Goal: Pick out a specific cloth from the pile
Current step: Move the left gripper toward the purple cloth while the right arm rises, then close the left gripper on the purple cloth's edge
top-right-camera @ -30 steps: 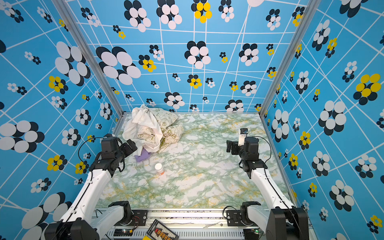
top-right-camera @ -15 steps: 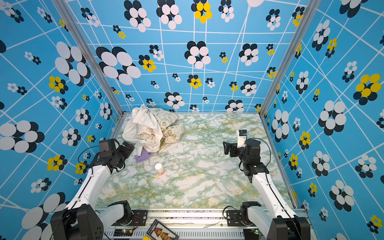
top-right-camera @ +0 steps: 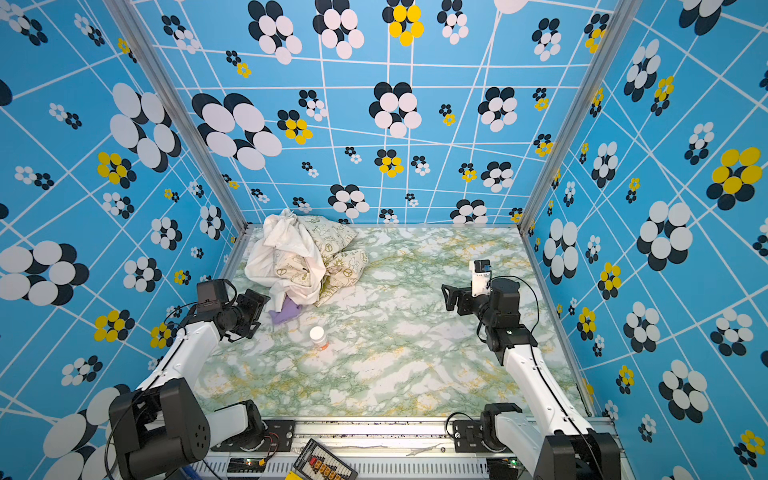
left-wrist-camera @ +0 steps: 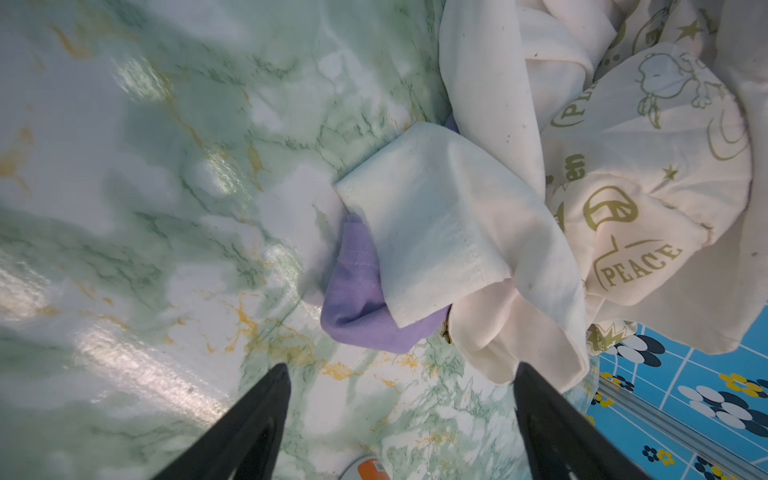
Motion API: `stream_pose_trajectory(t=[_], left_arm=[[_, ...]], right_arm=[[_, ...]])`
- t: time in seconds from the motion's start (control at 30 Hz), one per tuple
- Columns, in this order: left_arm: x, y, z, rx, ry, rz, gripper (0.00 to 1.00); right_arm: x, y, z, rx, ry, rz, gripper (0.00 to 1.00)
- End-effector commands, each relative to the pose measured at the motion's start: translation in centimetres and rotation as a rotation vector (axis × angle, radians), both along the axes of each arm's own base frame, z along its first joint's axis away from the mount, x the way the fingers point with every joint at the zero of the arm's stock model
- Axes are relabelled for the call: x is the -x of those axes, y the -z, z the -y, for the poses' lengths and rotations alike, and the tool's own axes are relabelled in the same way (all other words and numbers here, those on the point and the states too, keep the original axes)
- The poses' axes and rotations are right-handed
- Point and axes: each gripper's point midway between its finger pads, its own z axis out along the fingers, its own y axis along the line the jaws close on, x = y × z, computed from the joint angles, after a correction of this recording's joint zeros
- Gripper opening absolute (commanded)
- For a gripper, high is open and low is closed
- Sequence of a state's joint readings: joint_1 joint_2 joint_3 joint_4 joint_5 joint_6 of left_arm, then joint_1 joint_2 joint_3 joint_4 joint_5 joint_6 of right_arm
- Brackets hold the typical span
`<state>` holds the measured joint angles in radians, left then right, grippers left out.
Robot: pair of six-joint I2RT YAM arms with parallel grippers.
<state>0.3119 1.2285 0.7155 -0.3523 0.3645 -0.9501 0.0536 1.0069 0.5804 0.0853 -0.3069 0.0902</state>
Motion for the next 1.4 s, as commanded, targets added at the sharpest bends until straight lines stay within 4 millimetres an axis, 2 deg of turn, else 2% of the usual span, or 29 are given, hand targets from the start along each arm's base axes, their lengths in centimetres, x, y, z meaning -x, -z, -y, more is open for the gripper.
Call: stream_pose_trajectory(t=[0.0, 0.13, 0.27, 0.5, 0.63, 0.7, 0.77, 0.97, 1.0, 1.17, 1.37], left_arm=[[-0.3, -0.7, 0.2, 0.070, -0.023, 0.012, 0.84], [-0.8, -0.5, 0.4, 0.113, -0.033, 0.035, 0.75], [-0.6, 0.6, 0.9, 0.168, -0.045, -0.004, 0.65], [0.9, 3.3, 1.3, 0.234, -0.128, -0.095, 0.63], [1.1, 4.7, 1.5, 0.277, -0.169, -0.112, 0.62], [0.8, 5.3, 1.5, 0.288, -0.172, -0.114, 0.60], [0.2, 5.5, 1.6, 0.298, -0.158, -0.105, 0.53], [-1.3, 5.9, 1.2, 0.283, -0.129, -0.087, 0.50], [-1.5, 6.1, 1.2, 0.285, -0.126, -0.089, 0.48], [-2.2, 6.7, 1.4, 0.307, -0.106, -0.088, 0.21], [-3.0, 5.8, 1.2, 0.297, -0.096, -0.045, 0.03]], right_arm=[[0.6, 0.7, -0.7, -0.019, -0.029, -0.015, 0.99], [0.8, 0.8, -0.8, -0.022, -0.031, -0.015, 0.99], [0.9, 0.7, -0.9, -0.025, -0.033, -0.014, 0.99], [1.0, 0.7, -1.0, -0.030, -0.033, -0.013, 0.99], [1.2, 0.7, -0.9, -0.031, -0.027, -0.011, 0.99], [1.2, 0.6, -0.9, -0.033, -0.024, -0.010, 0.99], [1.2, 0.6, -1.0, -0.034, -0.024, -0.010, 0.99], [1.1, 0.5, -0.9, -0.041, -0.012, -0.006, 0.99], [1.1, 0.5, -0.9, -0.042, -0.009, -0.006, 0.99], [1.3, 0.4, -0.8, -0.040, -0.001, -0.005, 0.99], [1.7, 0.7, -0.8, -0.038, 0.005, -0.010, 0.99]])
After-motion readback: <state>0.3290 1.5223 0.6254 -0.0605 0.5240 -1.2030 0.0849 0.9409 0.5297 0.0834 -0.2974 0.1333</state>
